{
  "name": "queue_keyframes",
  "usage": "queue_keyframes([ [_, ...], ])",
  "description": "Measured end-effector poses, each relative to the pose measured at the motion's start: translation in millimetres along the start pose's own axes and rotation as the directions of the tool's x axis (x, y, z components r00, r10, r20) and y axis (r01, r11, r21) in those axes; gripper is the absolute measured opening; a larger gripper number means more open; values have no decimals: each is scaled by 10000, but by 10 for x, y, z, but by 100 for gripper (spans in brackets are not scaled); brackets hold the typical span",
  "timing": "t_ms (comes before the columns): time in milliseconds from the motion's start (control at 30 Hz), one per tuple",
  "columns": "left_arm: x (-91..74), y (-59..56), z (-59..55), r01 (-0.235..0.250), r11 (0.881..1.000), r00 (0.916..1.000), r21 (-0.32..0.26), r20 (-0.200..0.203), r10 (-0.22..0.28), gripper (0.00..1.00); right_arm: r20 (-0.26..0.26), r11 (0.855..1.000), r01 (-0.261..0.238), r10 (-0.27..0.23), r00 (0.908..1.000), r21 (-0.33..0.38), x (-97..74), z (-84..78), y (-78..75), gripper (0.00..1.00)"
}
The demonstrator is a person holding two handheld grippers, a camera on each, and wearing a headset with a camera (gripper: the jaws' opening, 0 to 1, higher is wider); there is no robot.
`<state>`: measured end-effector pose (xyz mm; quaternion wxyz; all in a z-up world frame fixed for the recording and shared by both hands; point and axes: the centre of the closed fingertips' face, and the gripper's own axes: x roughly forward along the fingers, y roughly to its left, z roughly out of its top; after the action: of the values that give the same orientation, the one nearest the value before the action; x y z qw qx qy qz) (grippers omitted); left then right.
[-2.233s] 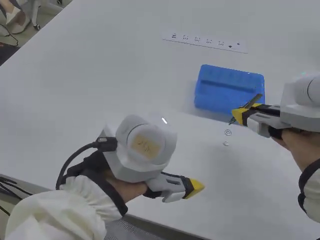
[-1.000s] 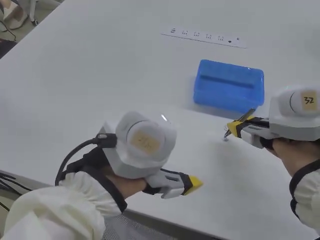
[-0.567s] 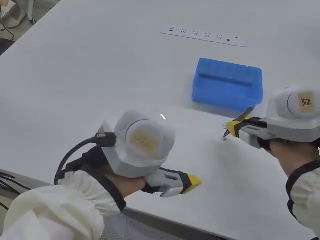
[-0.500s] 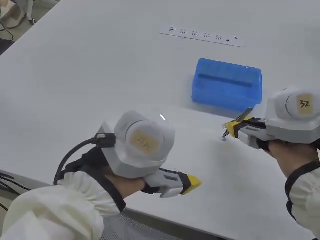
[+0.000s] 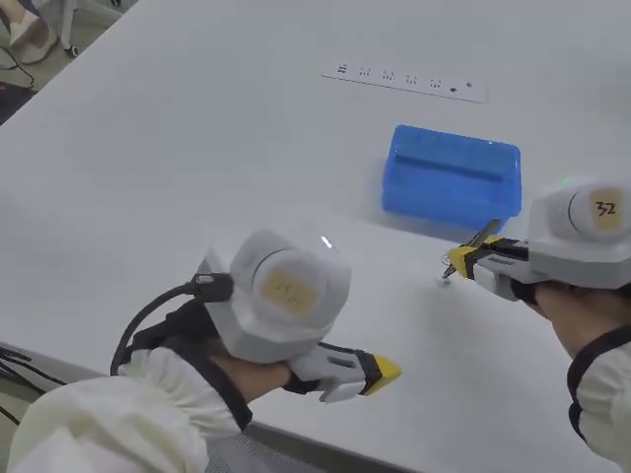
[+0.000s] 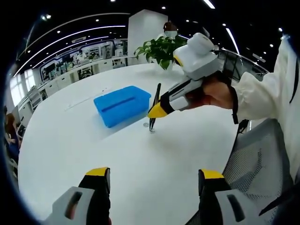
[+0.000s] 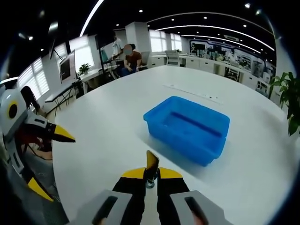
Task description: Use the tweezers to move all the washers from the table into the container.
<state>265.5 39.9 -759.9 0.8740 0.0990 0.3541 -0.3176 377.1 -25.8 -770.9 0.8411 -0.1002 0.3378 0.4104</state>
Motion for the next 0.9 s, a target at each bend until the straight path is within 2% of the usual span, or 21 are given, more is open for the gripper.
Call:
queue_keyframes([
  [400, 14, 10, 12, -16, 10000, 10000, -2, 41, 16, 78, 763, 9998, 67, -53, 9971, -177, -115, 375, -57, 4],
  [667, 1, 8, -12, -36, 10000, 10000, -36, 14, 36, 78, 1222, 9987, 298, -245, 9922, -416, -128, 651, -198, 4],
  [900, 3, 6, -6, -43, 10000, 10000, -51, 19, 43, 78, 1701, 9970, 627, -542, 9839, -448, -105, 919, -377, 4],
])
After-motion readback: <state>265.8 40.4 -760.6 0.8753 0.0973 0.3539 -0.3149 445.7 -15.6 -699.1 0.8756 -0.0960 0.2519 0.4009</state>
